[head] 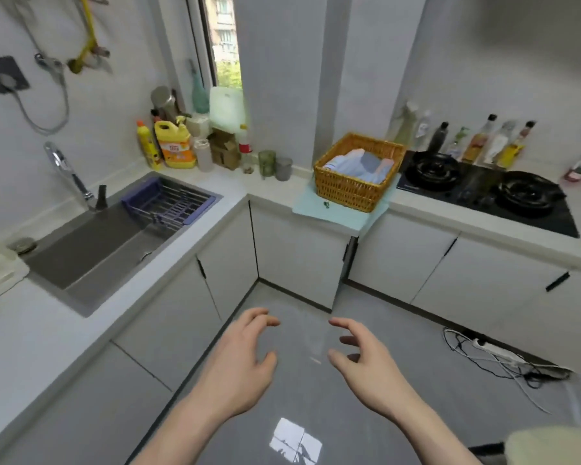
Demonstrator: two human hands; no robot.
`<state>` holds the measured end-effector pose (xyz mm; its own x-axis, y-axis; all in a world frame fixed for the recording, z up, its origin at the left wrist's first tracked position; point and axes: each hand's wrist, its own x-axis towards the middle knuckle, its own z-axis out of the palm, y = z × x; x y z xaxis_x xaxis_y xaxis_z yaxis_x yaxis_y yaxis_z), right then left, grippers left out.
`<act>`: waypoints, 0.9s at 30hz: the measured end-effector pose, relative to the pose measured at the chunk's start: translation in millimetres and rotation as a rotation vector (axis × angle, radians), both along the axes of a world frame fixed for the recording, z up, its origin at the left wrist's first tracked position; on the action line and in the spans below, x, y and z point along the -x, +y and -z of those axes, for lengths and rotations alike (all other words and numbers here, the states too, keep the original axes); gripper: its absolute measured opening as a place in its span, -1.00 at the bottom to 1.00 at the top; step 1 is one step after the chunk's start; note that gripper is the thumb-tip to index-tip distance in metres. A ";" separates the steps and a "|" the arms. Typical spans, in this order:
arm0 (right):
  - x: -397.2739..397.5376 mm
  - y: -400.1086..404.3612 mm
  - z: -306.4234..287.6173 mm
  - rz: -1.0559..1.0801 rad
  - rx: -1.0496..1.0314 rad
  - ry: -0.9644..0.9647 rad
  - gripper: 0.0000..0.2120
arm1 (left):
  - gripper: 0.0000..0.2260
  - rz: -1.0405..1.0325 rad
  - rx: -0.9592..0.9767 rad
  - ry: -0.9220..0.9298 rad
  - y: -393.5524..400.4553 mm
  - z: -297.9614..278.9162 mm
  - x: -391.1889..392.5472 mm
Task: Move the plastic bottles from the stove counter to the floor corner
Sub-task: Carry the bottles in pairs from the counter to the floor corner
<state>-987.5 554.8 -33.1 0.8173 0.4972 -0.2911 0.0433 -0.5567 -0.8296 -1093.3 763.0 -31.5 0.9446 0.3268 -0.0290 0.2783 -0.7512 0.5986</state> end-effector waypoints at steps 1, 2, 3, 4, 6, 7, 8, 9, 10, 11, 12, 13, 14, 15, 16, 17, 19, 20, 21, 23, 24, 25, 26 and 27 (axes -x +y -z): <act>-14.5 -8.2 -3.6 0.033 -0.014 -0.008 -0.59 | -0.64 0.033 -0.010 -0.014 -3.1 -7.6 -20.1; -28.5 -16.1 -7.1 0.067 -0.028 -0.010 -0.59 | -0.64 0.069 -0.021 -0.028 -5.9 -14.6 -40.8; -42.3 -23.4 -10.5 0.101 -0.037 -0.012 -0.59 | -0.64 0.107 -0.032 -0.039 -8.4 -21.0 -61.1; -55.5 -29.8 -14.8 0.134 -0.044 -0.018 -0.60 | -0.64 0.143 -0.040 -0.050 -10.9 -26.9 -81.3; -83.0 -41.2 -22.4 0.196 -0.050 -0.043 -0.60 | -0.64 0.209 -0.047 -0.073 -16.0 -36.4 -123.0; -96.8 -46.2 -25.0 0.223 -0.048 -0.054 -0.60 | -0.64 0.239 -0.048 -0.091 -19.1 -40.5 -143.5; -110.2 -50.7 -27.9 0.250 -0.046 -0.067 -0.60 | -0.64 0.271 -0.051 -0.113 -23.0 -44.9 -163.4; -123.6 -54.9 -30.1 0.276 -0.046 -0.080 -0.60 | -0.64 0.305 -0.051 -0.130 -27.0 -49.0 -182.9; -137.0 -58.9 -32.2 0.304 -0.047 -0.098 -0.60 | -0.64 0.338 -0.050 -0.143 -30.8 -53.0 -202.0; -150.5 -62.9 -33.2 0.334 -0.045 -0.123 -0.61 | -0.64 0.372 -0.047 -0.151 -33.6 -55.8 -221.2; -163.1 -66.8 -35.3 0.365 -0.042 -0.145 -0.61 | -0.63 0.405 -0.041 -0.154 -36.0 -58.3 -240.2; -174.6 -70.6 -37.6 0.392 -0.040 -0.159 -0.61 | -0.63 0.440 -0.037 -0.154 -38.0 -60.3 -259.2; -184.7 -73.9 -40.4 0.422 -0.040 -0.172 -0.60 | -0.62 0.481 -0.038 -0.158 -40.7 -62.3 -278.3; -194.0 -77.7 -42.8 0.454 -0.037 -0.182 -0.59 | -0.62 0.523 -0.045 -0.161 -44.5 -63.7 -297.9; -203.1 -83.2 -44.6 0.494 -0.042 -0.190 -0.59 | -0.62 0.568 -0.053 -0.159 -49.9 -64.5 -317.5; -212.1 -92.0 -42.8 0.534 -0.049 -0.202 -0.58 | -0.62 0.608 -0.057 -0.161 -57.3 -64.0 -336.4; -224.3 -107.6 -40.7 0.586 -0.047 -0.216 -0.57 | -0.62 0.663 -0.063 -0.166 -72.7 -66.2 -363.1; -230.9 -118.5 -40.2 0.625 -0.044 -0.211 -0.57 | -0.62 0.702 -0.056 -0.155 -84.8 -66.8 -378.4; -237.9 -128.9 -41.5 0.658 -0.041 -0.214 -0.58 | -0.62 0.738 -0.054 -0.147 -96.7 -67.3 -393.0; -255.5 -153.7 -44.5 0.716 -0.036 -0.216 -0.59 | -0.61 0.797 -0.063 -0.133 -122.8 -68.8 -424.3; -265.3 -167.2 -46.0 0.742 -0.037 -0.217 -0.60 | -0.60 0.820 -0.068 -0.132 -136.5 -69.3 -439.5; -275.7 -181.0 -47.5 0.762 -0.039 -0.214 -0.60 | -0.60 0.839 -0.071 -0.135 -150.9 -69.5 -454.5; -286.7 -195.0 -48.5 0.775 -0.040 -0.213 -0.60 | -0.60 0.854 -0.074 -0.143 -165.7 -70.0 -469.1; -298.3 -209.2 -48.6 0.781 -0.036 -0.217 -0.60 | -0.60 0.864 -0.075 -0.149 -180.8 -70.4 -483.3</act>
